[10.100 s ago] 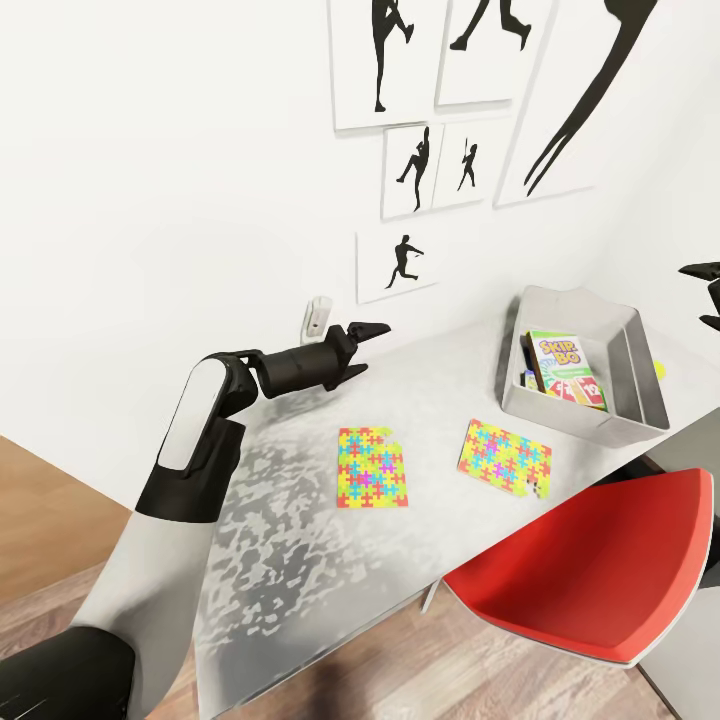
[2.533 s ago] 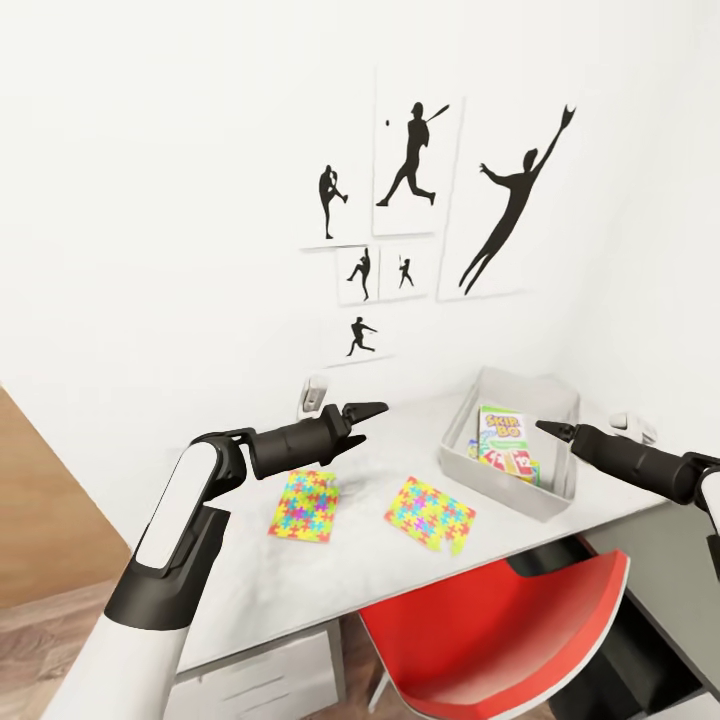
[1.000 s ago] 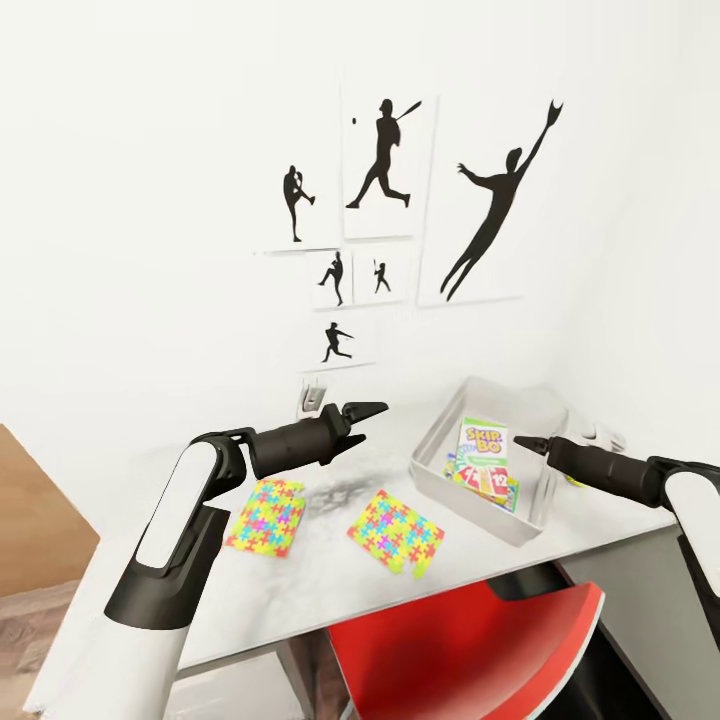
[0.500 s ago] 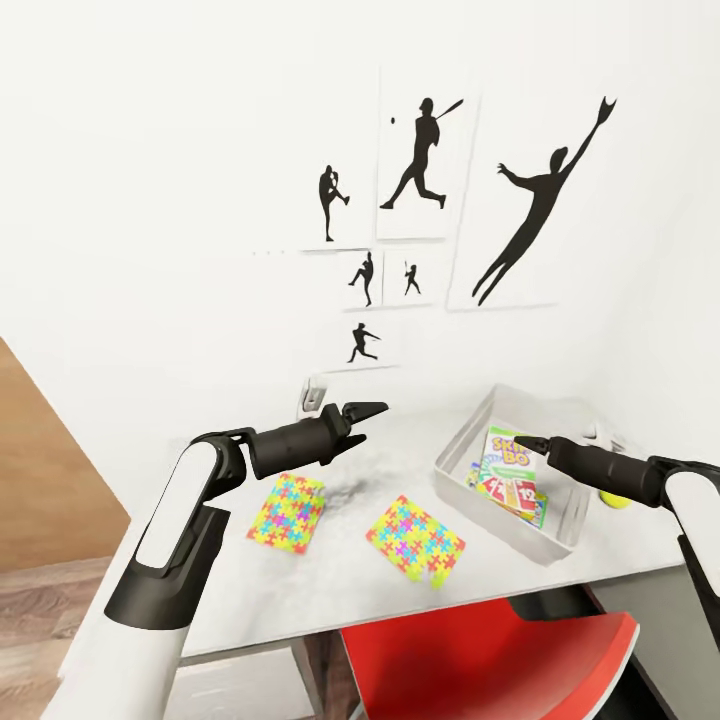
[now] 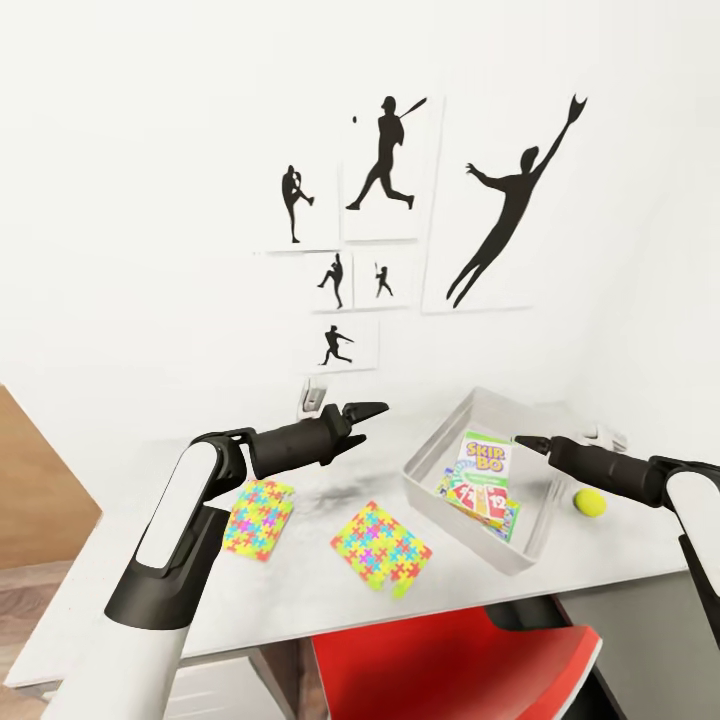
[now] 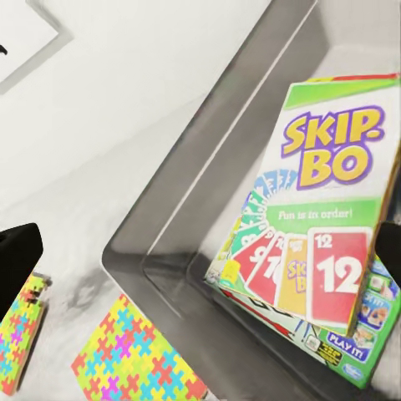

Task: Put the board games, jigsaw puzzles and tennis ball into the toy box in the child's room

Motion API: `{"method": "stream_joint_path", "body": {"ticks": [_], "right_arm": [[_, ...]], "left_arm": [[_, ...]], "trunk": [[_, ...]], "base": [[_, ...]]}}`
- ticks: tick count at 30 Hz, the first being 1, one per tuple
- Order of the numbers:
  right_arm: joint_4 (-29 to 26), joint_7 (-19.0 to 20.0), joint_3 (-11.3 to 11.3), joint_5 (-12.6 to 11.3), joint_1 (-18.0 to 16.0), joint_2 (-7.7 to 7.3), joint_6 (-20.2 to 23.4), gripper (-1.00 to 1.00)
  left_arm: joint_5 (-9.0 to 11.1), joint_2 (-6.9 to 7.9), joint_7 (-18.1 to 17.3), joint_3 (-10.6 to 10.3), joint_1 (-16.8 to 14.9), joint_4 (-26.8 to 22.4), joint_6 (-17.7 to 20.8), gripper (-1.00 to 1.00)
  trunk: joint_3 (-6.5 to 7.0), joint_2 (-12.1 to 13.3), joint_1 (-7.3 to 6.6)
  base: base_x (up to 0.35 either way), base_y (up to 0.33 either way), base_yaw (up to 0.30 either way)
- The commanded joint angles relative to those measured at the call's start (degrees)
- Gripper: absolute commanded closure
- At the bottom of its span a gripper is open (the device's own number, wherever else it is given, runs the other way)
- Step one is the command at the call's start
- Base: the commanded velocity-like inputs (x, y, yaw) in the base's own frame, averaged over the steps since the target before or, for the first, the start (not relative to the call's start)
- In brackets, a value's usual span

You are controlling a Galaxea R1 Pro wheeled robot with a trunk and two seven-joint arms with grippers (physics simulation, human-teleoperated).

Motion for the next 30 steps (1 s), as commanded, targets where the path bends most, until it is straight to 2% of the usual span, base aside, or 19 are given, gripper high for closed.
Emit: {"method": "stream_joint_path", "body": {"ticks": [1, 11, 30], "right_arm": [[0.0, -0.6, -0.1, -0.6, 0.0, -0.02, 0.2, -1.0], [0.0, -0.6, -0.3, -0.6, 0.0, -0.02, 0.2, -1.0], [0.1, -0.6, -0.6, -0.6, -0.1, -0.14, 0.2, -1.0]], "left_arm": [[0.6, -0.04, 0.6, 0.0, -0.1, 0.0, 0.1, -1.0], [0.6, -0.04, 0.5, 0.1, -0.1, 0.0, 0.1, -1.0], [0.6, -0.04, 0.5, 0.2, 0.0, 0.0, 0.1, -1.0]], "trunk": [[-0.12, -0.1, 0.04], [-0.12, -0.1, 0.04], [-0.12, -0.1, 0.04]], "base": [[0.011, -0.246, 0.003], [0.005, -0.112, 0.001], [0.0, -0.01, -0.008]]}}
